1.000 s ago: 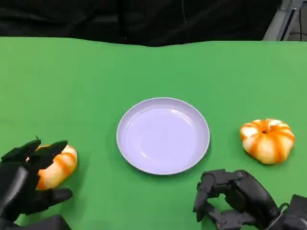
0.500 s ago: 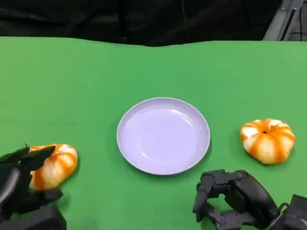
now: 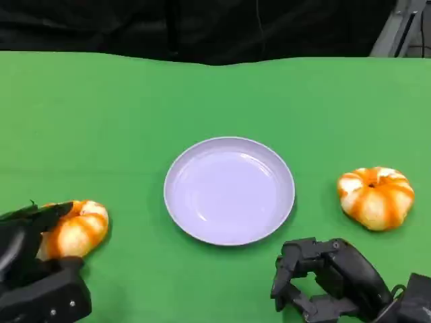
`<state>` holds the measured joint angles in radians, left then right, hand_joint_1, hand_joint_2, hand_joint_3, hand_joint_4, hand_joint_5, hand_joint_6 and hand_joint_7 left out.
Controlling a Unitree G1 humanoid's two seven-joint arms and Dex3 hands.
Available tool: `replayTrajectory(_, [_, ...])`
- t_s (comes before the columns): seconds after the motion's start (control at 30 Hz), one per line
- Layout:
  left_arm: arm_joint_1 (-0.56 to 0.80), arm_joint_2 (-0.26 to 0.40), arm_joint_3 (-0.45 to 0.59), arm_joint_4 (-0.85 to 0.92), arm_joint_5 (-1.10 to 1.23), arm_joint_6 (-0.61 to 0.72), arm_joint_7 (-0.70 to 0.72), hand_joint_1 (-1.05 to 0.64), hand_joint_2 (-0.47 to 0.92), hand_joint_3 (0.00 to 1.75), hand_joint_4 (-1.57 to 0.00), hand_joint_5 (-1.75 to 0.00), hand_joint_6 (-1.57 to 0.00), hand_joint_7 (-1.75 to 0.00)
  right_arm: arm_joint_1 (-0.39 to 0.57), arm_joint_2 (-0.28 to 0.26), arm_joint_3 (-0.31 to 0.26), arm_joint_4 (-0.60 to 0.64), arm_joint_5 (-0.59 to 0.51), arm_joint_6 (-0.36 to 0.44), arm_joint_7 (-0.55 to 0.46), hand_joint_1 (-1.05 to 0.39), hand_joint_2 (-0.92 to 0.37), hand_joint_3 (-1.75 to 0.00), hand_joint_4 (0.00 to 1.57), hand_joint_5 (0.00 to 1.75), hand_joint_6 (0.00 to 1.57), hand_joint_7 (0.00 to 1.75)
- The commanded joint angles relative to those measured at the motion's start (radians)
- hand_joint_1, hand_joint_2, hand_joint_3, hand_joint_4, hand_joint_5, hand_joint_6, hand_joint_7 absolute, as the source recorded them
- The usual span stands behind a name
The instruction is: Grasp the bread from the table and place it into the plate.
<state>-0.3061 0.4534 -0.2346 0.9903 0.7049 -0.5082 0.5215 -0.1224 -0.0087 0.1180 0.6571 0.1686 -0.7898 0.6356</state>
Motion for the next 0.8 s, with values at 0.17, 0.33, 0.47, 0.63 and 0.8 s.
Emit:
replayTrajectory(0.17, [-0.058, 0.021, -0.044, 0.074, -0.012, -0.008, 0.021, -0.82, 0.92, 0.16, -0.46, -0.01, -0.59, -0.01, 0.003, -0.013, -0.009, -0.008, -0.003, -0.001, -0.007, 0.12, -0.58, -1.08, 0.91, 1.39, 0.9, 1.12])
replayTrajectory(0.33, [-0.081, 0.014, -0.064, 0.108, -0.021, -0.015, 0.01, -0.82, 0.92, 0.16, -0.46, -0.01, -0.59, -0.01, 0.008, -0.013, -0.006, -0.021, -0.004, 0.006, -0.01, 0.12, -0.58, -1.09, 0.91, 1.4, 0.91, 1.13])
replayTrajectory(0.47, [-0.095, 0.009, -0.086, 0.126, -0.025, -0.009, 0.002, -0.81, 0.92, 0.16, -0.47, -0.01, -0.6, -0.01, 0.007, -0.015, -0.005, -0.021, -0.007, 0.003, -0.014, 0.12, -0.57, -1.09, 0.91, 1.4, 0.9, 1.13])
replayTrajectory(0.63, [-0.101, 0.011, -0.106, 0.15, -0.035, -0.037, 0.003, -0.22, 0.87, 0.03, -0.54, -0.02, -0.59, 0.0, 0.011, -0.016, -0.004, -0.031, -0.005, 0.019, -0.014, 0.13, -0.58, -1.08, 0.91, 1.4, 0.9, 1.13])
replayTrajectory(0.8, [-0.102, 0.017, -0.111, 0.155, -0.048, -0.046, -0.019, -0.03, 0.89, 0.02, -0.61, -0.03, -0.61, -0.01, 0.008, -0.014, -0.006, -0.026, -0.006, 0.01, -0.015, 0.13, -0.58, -1.09, 0.91, 1.39, 0.91, 1.13])
